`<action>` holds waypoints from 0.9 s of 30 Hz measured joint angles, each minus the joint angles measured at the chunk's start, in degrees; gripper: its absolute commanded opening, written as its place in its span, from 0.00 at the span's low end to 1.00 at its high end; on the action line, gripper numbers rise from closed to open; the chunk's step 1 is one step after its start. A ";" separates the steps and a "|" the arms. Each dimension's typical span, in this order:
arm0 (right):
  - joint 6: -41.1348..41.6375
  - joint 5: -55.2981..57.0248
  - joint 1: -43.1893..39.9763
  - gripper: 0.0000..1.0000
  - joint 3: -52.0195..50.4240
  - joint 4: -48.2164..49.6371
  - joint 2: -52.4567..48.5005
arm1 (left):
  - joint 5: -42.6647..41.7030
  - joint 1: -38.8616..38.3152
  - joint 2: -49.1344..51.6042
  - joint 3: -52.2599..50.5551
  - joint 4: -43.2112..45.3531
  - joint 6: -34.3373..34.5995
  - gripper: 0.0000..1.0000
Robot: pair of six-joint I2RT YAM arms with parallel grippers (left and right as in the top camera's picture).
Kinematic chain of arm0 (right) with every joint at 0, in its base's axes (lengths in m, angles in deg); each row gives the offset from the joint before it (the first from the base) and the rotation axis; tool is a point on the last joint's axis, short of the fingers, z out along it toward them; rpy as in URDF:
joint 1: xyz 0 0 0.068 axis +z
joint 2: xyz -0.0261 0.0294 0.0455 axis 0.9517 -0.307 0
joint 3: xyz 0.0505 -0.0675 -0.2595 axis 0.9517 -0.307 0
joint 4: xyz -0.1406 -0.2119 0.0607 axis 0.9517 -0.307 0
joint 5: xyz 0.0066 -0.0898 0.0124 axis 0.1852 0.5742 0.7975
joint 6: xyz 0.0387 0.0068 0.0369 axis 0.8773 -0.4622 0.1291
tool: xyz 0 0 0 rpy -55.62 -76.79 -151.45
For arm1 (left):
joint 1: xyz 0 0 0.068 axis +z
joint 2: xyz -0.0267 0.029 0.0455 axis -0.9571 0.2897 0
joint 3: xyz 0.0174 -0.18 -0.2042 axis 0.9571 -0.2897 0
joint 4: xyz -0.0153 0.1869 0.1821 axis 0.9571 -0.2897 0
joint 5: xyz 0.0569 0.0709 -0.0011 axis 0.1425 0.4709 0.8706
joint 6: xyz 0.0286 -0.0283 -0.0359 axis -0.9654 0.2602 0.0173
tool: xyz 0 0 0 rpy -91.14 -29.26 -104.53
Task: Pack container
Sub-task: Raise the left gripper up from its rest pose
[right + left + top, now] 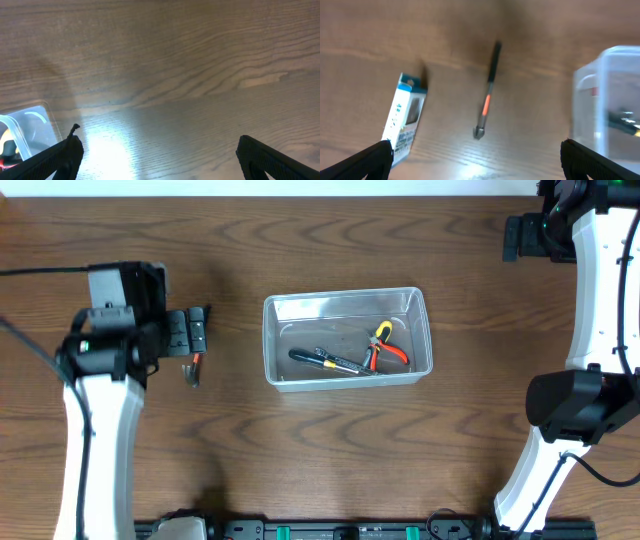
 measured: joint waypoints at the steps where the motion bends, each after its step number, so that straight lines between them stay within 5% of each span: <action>1: 0.00 0.00 0.00 0.99 0.00 0.00 0.00 | 0.00 0.42 1.57 0.00 -0.13 -0.07 0.98; 7: 0.00 0.00 0.00 0.99 0.00 0.00 0.00 | 0.00 1.11 8.92 0.00 -0.59 -1.73 1.00; 12: 0.00 0.00 0.00 0.99 0.00 0.02 0.00 | -0.04 1.14 12.52 0.00 -0.48 -3.48 0.84; 27: 0.00 0.00 0.02 0.99 0.00 0.02 0.00 | -0.02 1.11 14.14 0.00 -0.17 -6.80 0.78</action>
